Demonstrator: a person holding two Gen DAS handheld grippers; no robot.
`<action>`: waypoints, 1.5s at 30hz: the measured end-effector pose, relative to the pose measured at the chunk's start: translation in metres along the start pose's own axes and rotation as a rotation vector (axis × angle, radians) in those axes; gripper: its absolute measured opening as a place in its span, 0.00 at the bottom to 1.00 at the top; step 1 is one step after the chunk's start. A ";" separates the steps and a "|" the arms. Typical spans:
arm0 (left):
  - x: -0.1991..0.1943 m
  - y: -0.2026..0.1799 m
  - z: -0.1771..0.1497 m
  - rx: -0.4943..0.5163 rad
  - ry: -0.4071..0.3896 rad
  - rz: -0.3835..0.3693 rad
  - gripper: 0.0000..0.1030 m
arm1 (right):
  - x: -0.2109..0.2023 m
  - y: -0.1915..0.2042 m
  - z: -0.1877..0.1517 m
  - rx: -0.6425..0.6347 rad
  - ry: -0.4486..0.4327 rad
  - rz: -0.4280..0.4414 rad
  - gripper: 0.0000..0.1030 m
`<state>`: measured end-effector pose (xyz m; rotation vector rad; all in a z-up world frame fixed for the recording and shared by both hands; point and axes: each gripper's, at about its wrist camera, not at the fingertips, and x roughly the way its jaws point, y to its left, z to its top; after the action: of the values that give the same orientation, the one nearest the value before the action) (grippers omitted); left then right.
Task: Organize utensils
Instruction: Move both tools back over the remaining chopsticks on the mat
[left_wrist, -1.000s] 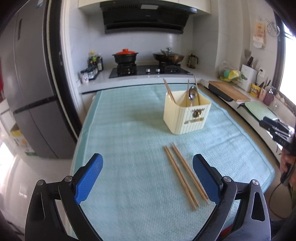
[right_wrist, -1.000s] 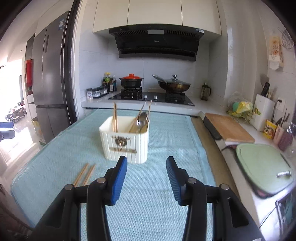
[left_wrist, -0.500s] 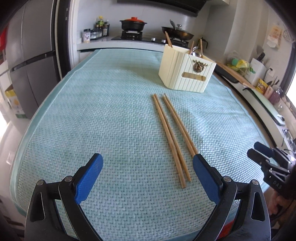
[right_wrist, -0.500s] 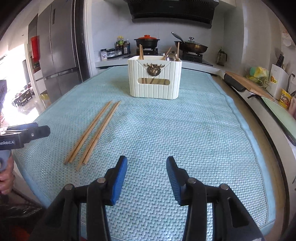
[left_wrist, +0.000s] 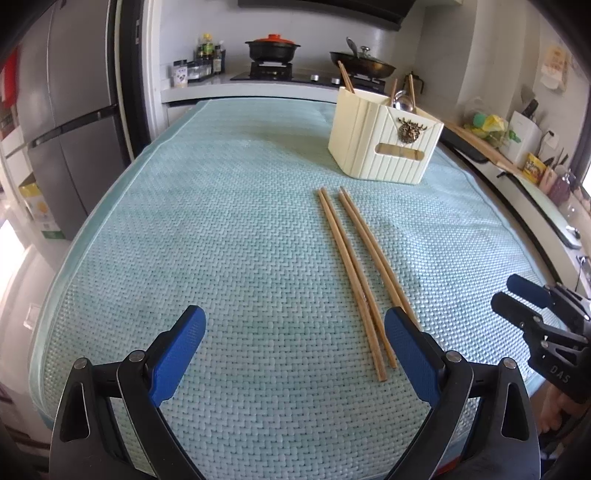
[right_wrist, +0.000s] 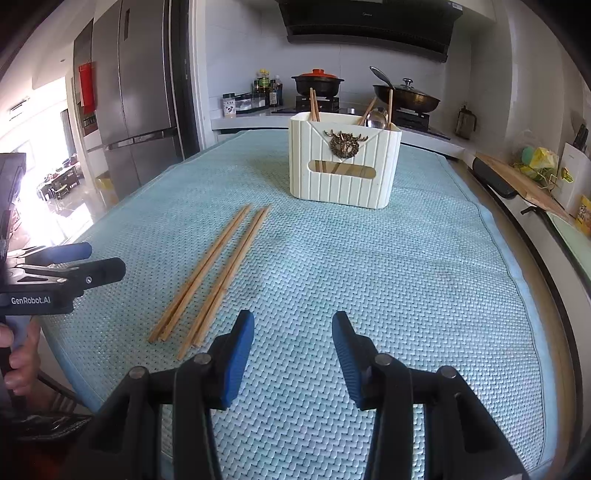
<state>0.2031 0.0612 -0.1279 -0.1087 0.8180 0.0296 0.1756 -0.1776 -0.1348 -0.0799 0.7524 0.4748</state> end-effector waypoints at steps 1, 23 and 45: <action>0.001 0.000 0.000 0.003 0.001 0.001 0.95 | 0.001 0.000 0.000 0.001 0.004 0.002 0.43; 0.045 -0.008 0.010 0.046 0.066 0.006 0.95 | 0.074 0.035 0.038 -0.043 0.132 0.092 0.43; 0.062 0.006 0.011 -0.012 0.126 -0.029 0.95 | 0.096 0.048 0.034 -0.162 0.163 0.079 0.43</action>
<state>0.2536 0.0672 -0.1662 -0.1348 0.9418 0.0005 0.2366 -0.0899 -0.1694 -0.2429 0.8781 0.6093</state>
